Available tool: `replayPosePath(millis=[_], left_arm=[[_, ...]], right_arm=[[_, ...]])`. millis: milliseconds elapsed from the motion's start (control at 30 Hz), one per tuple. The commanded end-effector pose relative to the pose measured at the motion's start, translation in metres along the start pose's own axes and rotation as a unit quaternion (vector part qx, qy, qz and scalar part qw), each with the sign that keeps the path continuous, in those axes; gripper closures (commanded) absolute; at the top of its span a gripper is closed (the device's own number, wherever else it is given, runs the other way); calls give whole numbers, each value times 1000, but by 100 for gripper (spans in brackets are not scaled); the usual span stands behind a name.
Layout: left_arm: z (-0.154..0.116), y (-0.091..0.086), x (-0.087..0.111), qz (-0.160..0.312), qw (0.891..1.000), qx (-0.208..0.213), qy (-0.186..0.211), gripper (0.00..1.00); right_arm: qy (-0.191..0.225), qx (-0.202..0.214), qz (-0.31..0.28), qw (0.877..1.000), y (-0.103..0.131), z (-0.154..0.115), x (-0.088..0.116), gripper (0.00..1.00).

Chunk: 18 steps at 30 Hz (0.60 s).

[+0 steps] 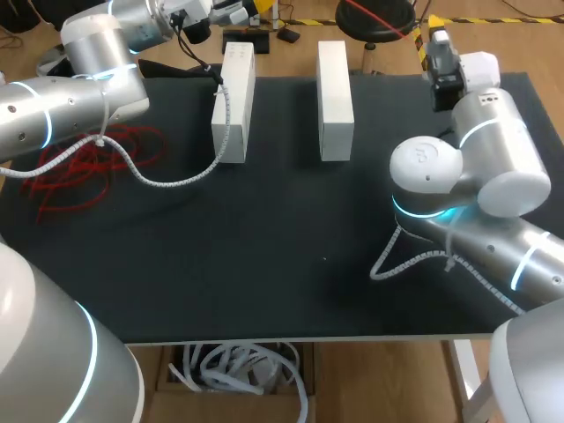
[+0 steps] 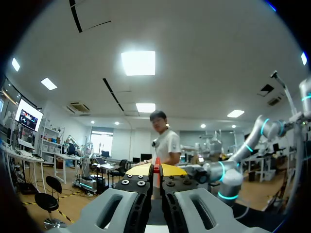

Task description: Grab the tape and strap the tape.

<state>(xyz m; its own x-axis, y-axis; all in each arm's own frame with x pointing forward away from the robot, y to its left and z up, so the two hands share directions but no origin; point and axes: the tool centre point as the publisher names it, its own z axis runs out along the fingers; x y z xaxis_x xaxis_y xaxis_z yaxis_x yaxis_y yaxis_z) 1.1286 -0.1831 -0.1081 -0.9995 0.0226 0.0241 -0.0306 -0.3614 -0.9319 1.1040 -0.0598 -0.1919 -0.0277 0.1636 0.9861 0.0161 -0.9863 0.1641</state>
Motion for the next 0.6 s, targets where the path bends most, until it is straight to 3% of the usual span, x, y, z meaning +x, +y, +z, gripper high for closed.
replayPosePath(millis=[33, 100, 167, 233, 267, 333, 400, 433, 500, 600], left_arm=[[0, 0, 1, 1, 1000, 1, -1, 100], [0, 0, 1, 1, 1000, 1, -1, 100], [0, 0, 1, 1, 1000, 1, -1, 100], [0, 0, 1, 1, 1000, 1, -1, 100], [0, 0, 1, 1, 1000, 1, -1, 100], [0, 0, 1, 1, 1000, 1, -1, 100], [0, 0, 1, 1, 1000, 1, -1, 100], [0, 0, 1, 1, 1000, 1, -1, 100], [0, 0, 1, 1, 1000, 1, -1, 100], [0, 0, 1, 1, 1000, 1, -1, 100]], right_arm=[[-7, -1, -1, 1000, 0, 0, 0, 37], [-4, 6, -1, 1000, -3, -1, 3, 36], [3, 12, -7, 1000, -5, -2, 5, 52], [3, 13, -11, 1000, -6, -2, 6, 50], [4, 9, -13, 1000, -5, -1, 4, 54], [2, 7, -16, 1000, -3, -1, 3, 80], [1, 4, -17, 1000, -1, 1, 2, 70], [0, 2, -17, 1000, 0, 1, 2, 55], [0, 2, -19, 1000, 1, 1, 2, 42], [-1, 1, -20, 1000, 1, 2, 2, 30]])
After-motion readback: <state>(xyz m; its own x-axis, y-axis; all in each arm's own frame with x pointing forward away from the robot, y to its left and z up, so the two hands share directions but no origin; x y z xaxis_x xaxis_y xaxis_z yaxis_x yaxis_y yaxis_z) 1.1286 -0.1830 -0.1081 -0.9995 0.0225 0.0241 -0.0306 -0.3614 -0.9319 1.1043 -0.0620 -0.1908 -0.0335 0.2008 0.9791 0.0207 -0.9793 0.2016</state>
